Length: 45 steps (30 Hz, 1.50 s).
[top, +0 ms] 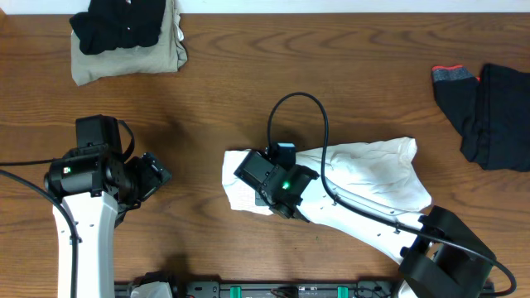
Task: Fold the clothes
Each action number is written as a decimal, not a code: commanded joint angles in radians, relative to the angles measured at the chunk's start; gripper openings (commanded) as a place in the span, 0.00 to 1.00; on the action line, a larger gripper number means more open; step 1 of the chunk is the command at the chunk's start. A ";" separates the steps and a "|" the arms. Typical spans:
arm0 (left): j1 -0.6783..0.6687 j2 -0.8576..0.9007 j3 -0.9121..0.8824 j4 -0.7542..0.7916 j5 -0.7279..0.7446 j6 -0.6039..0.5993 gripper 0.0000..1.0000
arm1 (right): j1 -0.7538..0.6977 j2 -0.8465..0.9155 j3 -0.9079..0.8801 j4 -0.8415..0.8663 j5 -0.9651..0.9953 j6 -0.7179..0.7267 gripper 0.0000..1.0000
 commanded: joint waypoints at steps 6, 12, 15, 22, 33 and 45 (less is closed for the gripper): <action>0.004 -0.006 -0.014 -0.002 -0.019 -0.002 0.98 | -0.068 -0.082 0.061 -0.238 0.087 -0.050 0.39; 0.004 -0.006 -0.014 0.000 -0.019 -0.002 0.98 | -0.123 -0.188 0.115 -0.151 -0.185 -0.380 0.38; 0.004 -0.006 -0.014 0.008 -0.019 -0.002 0.98 | -0.112 -0.199 0.115 0.013 -0.499 -0.591 0.43; 0.004 -0.006 -0.014 0.005 -0.019 -0.002 0.98 | -0.103 -0.096 0.114 0.048 -0.573 -0.557 0.31; 0.004 -0.006 -0.014 0.004 -0.019 -0.002 0.98 | -0.137 0.161 0.114 0.049 -0.657 -0.552 0.24; 0.004 -0.006 -0.014 0.006 -0.019 -0.002 0.98 | -0.238 0.175 0.114 -0.072 -0.471 -0.603 0.43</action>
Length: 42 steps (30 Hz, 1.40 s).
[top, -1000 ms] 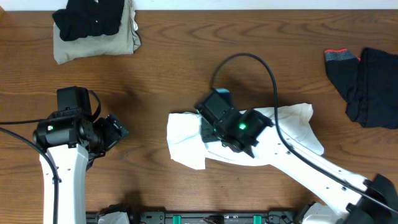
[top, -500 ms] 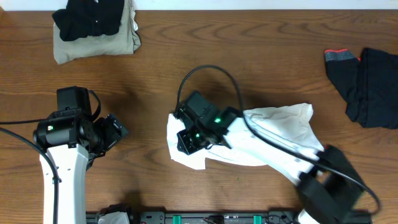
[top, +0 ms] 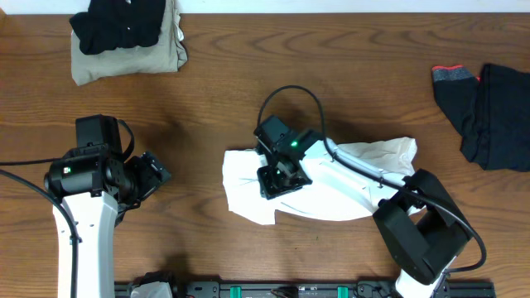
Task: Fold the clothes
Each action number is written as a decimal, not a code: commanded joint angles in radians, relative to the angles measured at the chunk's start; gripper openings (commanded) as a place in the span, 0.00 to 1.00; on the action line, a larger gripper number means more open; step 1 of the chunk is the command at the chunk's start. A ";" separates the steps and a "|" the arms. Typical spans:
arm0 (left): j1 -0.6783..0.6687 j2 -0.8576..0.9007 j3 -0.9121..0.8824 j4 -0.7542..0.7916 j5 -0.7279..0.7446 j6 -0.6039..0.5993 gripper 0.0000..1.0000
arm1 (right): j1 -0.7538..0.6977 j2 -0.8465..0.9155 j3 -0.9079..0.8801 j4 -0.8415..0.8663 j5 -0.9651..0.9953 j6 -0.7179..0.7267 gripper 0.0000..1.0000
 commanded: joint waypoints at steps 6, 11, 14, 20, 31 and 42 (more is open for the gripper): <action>0.004 -0.006 -0.013 -0.003 -0.012 -0.002 0.98 | -0.020 0.006 0.001 -0.055 0.188 0.061 0.39; 0.004 -0.006 -0.013 -0.002 -0.012 -0.002 0.98 | -0.024 -0.041 0.037 -0.087 0.202 0.122 0.11; 0.004 -0.006 -0.013 -0.002 -0.012 -0.002 0.98 | -0.024 -0.101 0.085 -0.100 0.219 0.128 0.13; 0.004 -0.005 -0.013 0.003 -0.012 -0.002 0.98 | -0.025 -0.219 0.174 -0.046 0.229 0.094 0.34; 0.004 -0.005 -0.013 0.010 -0.012 -0.002 0.98 | -0.024 -0.057 0.175 0.069 0.152 0.060 0.33; 0.004 0.015 -0.014 0.009 -0.012 -0.002 0.98 | -0.026 0.095 0.176 0.006 0.294 0.101 0.30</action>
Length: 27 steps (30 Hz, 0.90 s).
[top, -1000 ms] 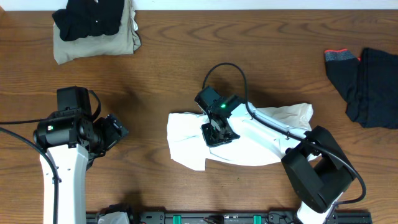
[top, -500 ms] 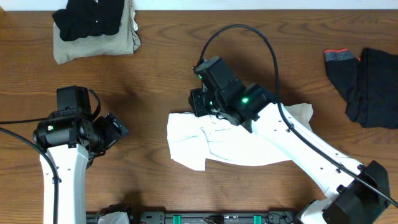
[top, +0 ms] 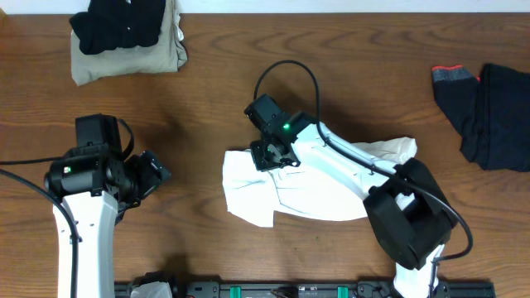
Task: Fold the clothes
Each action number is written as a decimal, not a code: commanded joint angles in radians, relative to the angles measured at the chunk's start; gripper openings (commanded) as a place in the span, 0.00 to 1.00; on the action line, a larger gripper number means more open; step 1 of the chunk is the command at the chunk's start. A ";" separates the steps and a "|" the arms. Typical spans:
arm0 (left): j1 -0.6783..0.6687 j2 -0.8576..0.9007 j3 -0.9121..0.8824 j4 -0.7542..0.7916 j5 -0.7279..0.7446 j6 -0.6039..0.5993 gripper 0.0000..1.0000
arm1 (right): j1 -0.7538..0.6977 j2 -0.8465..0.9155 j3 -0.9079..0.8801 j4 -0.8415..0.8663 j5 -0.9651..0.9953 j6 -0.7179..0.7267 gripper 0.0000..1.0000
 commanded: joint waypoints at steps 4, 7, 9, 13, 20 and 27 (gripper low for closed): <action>0.004 0.024 -0.014 -0.003 -0.012 -0.002 0.98 | -0.008 -0.005 -0.003 -0.050 0.172 0.024 0.35; 0.004 0.028 -0.014 -0.003 -0.011 -0.002 0.98 | -0.016 -0.009 0.011 -0.081 0.189 0.023 0.38; 0.004 0.029 -0.014 -0.003 -0.011 -0.002 0.98 | -0.025 -0.017 0.047 -0.126 0.190 0.023 0.38; 0.003 0.029 -0.014 -0.002 0.006 0.008 0.98 | -0.042 -0.047 0.167 -0.268 0.220 0.024 0.43; 0.003 0.029 -0.029 0.022 0.151 0.056 0.98 | -0.079 -0.133 0.371 -0.533 0.223 -0.024 0.88; -0.038 0.030 -0.211 0.175 0.410 0.135 0.98 | -0.095 -0.172 0.374 -0.657 0.234 -0.033 0.99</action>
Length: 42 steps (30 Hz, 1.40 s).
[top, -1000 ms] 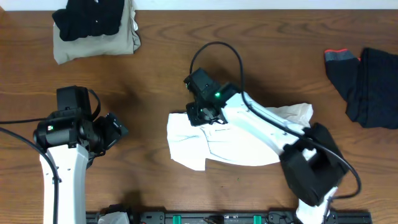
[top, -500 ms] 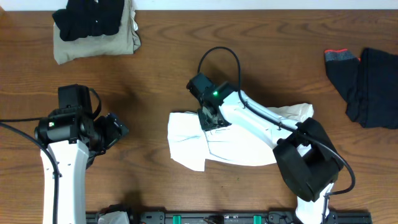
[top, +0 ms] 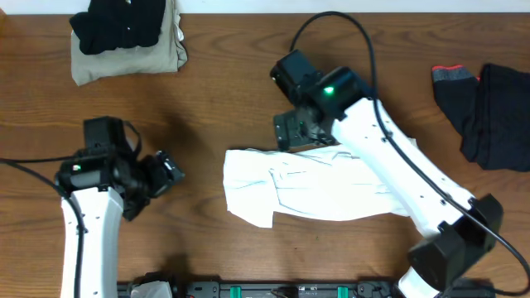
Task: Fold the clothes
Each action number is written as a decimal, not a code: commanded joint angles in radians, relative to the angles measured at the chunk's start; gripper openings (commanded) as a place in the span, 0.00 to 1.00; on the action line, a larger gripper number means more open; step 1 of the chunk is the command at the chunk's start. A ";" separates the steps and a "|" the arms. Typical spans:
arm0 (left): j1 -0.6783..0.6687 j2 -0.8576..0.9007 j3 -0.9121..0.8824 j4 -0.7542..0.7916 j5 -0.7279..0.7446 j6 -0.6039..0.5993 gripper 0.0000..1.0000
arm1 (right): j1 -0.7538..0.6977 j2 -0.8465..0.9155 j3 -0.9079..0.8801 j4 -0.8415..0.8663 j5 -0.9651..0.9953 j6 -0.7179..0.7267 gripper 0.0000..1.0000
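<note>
A white garment [top: 315,189] lies spread and creased in the middle of the table. My right gripper [top: 291,132] hangs just past the garment's far edge near its left end. Its fingers look open and no cloth shows between them. The right arm [top: 389,165] crosses over the garment's right half and hides part of it. My left gripper [top: 168,172] stands open over bare wood to the left of the garment, holding nothing.
A folded pile, black cloth on beige [top: 128,37], sits at the far left corner. Dark clothes with a red-trimmed piece [top: 484,112] lie at the right edge. The wooden table [top: 215,99] is bare between them.
My right gripper was down on the garment's upper left corner; now it is farther back and right, off the cloth. The garment lies flatter. The left arm has shifted slightly right.
My right gripper was first low on the garment's left part, near its front. Then it stood at the middle of that left part, then at the upper left corner. Now it is clear of the far edge and the cloth lies more spread out.
</note>
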 commanded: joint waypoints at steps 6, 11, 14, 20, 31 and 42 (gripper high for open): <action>-0.100 0.028 -0.306 0.354 0.444 0.031 0.98 | -0.013 0.010 0.004 -0.031 0.021 -0.018 0.99; -0.174 0.076 -0.338 0.485 0.457 -0.031 0.98 | -0.013 0.010 0.004 -0.032 0.021 -0.018 0.99; -0.219 0.108 -0.338 0.568 0.455 -0.030 0.98 | -0.013 0.010 0.004 -0.032 0.021 -0.018 0.99; -0.247 0.212 -0.338 0.674 0.414 -0.014 0.98 | -0.012 0.010 0.004 -0.068 0.042 -0.018 0.99; -0.247 0.373 -0.338 0.796 0.415 0.019 0.98 | -0.012 0.010 0.004 -0.092 0.070 -0.018 0.99; -0.277 0.399 -0.338 0.828 0.458 0.015 0.82 | -0.012 0.010 0.004 -0.082 0.063 -0.002 0.99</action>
